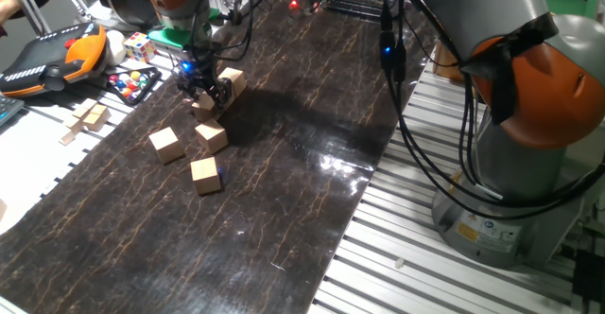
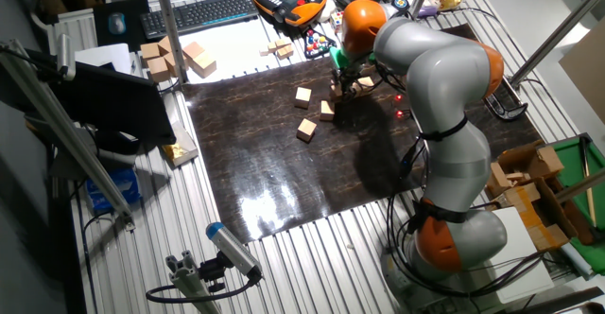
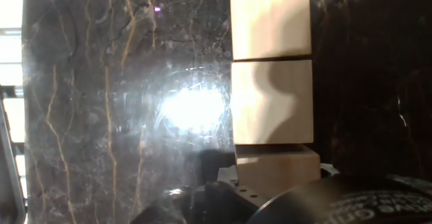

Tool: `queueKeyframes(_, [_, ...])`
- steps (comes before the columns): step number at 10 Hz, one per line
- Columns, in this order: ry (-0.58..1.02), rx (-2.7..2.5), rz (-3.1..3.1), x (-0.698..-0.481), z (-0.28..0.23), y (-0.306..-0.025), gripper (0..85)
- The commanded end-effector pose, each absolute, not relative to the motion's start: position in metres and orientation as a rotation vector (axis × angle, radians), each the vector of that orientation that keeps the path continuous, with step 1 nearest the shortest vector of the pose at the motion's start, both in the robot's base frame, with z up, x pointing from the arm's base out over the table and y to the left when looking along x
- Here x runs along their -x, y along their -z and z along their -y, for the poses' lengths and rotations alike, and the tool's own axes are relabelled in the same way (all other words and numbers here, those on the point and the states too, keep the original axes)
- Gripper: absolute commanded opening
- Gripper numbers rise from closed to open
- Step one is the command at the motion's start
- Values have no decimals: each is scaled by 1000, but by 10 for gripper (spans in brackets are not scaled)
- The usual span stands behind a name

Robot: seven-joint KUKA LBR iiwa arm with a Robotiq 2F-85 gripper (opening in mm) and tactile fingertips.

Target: Stack the blocks into a pyramid shape

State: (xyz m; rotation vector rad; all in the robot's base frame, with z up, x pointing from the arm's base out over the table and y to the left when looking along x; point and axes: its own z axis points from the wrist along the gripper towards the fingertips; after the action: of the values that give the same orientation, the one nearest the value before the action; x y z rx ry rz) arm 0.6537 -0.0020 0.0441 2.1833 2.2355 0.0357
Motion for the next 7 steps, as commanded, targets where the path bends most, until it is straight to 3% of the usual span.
queueKeyframes(1, [-34, -2183, -2235, -654, 3, -43, 7])
queueKeyframes(7, [-36, -2177, -2239, -654, 5, -41, 7])
